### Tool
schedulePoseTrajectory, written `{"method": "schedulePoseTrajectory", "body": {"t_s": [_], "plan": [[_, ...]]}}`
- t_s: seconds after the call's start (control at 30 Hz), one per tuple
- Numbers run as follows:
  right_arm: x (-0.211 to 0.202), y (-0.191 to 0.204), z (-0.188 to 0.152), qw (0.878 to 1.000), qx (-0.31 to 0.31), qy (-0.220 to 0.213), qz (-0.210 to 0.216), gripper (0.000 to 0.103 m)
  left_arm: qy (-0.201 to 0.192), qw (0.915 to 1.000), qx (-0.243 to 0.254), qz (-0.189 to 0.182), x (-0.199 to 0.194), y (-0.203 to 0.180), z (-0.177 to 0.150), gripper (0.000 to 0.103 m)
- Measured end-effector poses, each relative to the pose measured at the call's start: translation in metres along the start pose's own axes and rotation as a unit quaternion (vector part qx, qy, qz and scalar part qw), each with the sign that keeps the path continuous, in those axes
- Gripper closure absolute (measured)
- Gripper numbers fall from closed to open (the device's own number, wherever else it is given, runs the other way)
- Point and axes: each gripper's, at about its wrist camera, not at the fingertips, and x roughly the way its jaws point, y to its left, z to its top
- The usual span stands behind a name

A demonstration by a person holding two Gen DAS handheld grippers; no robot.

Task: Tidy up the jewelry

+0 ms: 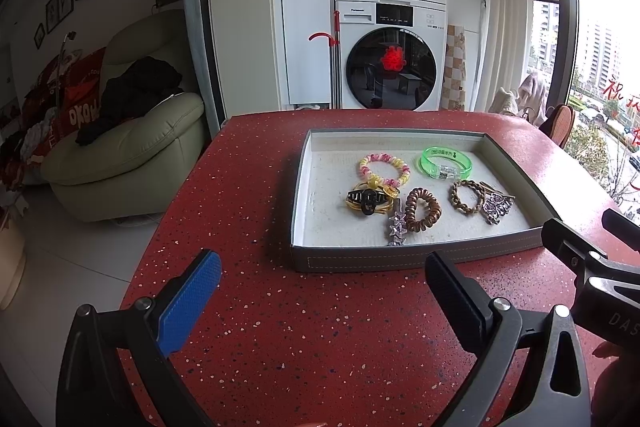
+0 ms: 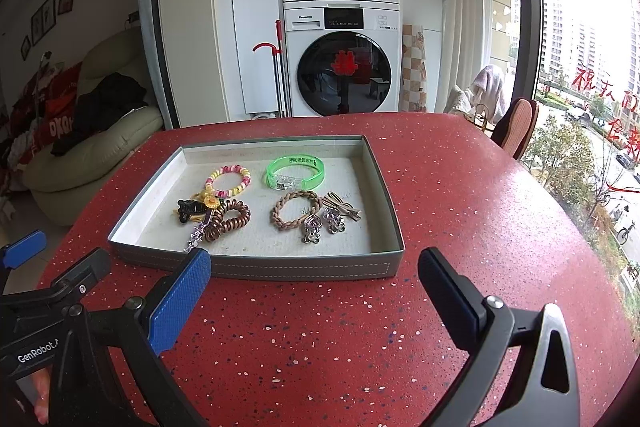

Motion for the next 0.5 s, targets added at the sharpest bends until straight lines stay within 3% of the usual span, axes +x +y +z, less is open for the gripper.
{"method": "schedulePoseTrajectory", "body": {"t_s": [0.5], "plan": [[0.0002,0.0004,0.0001,1.000,0.000,0.001,0.001,0.000,0.001,1.0000,0.001,-0.001,0.0001,-0.0001,0.0003,0.000]]}}
